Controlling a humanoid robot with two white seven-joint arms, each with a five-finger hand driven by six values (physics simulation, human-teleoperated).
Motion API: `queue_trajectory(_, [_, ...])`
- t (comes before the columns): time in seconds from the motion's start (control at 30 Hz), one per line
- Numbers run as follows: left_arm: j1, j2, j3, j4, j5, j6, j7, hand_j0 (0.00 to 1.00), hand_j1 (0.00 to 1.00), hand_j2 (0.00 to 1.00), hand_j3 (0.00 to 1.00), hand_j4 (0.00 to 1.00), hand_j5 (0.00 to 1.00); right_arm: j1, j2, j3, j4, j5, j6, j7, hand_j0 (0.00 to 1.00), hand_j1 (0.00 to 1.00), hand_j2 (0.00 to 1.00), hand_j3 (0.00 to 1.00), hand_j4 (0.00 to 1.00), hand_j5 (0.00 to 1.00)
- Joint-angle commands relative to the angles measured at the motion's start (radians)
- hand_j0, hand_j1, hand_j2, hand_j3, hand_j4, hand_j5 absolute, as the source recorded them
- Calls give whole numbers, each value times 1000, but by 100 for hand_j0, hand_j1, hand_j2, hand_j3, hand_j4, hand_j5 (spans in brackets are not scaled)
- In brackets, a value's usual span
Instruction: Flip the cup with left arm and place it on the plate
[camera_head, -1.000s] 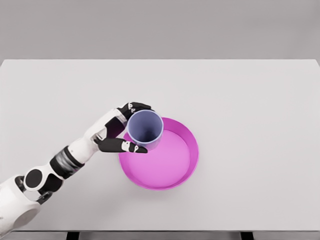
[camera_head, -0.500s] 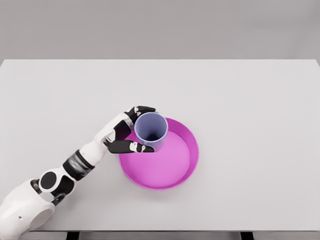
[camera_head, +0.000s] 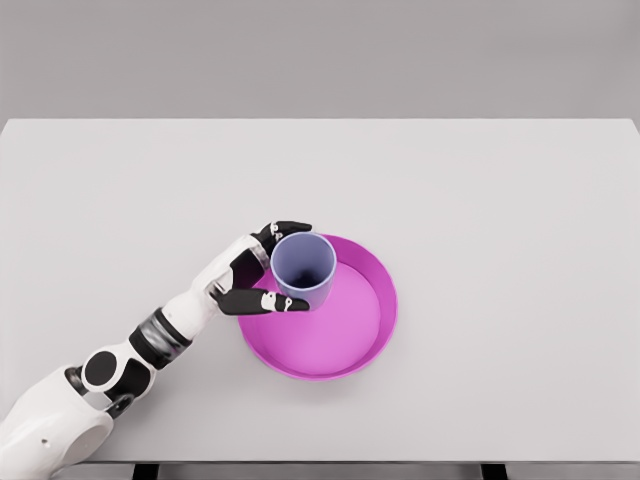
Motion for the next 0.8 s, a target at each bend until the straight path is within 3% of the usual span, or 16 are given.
queue_trajectory(0.0, [0, 2, 1, 0, 3, -1, 0, 73, 73, 73, 73, 73, 73, 0, 0, 0, 0, 0, 0, 0, 100, 100, 100, 100, 100, 100])
queue_trajectory(0.2, [2, 2, 4, -2, 6, -1, 0, 78, 78, 78, 78, 78, 78, 0, 0, 0, 0, 0, 0, 0, 100, 100, 100, 100, 100, 100])
queue_trajectory(0.4, [0, 2, 6, -3, 4, -1, -2, 100, 100, 100, 100, 100, 100, 0, 0, 0, 0, 0, 0, 0, 100, 100, 100, 100, 100, 100])
queue_trajectory(0.77, [0, 14, 10, -14, -3, -9, -2, 100, 100, 100, 100, 100, 100, 0, 0, 0, 0, 0, 0, 0, 100, 100, 100, 100, 100, 100])
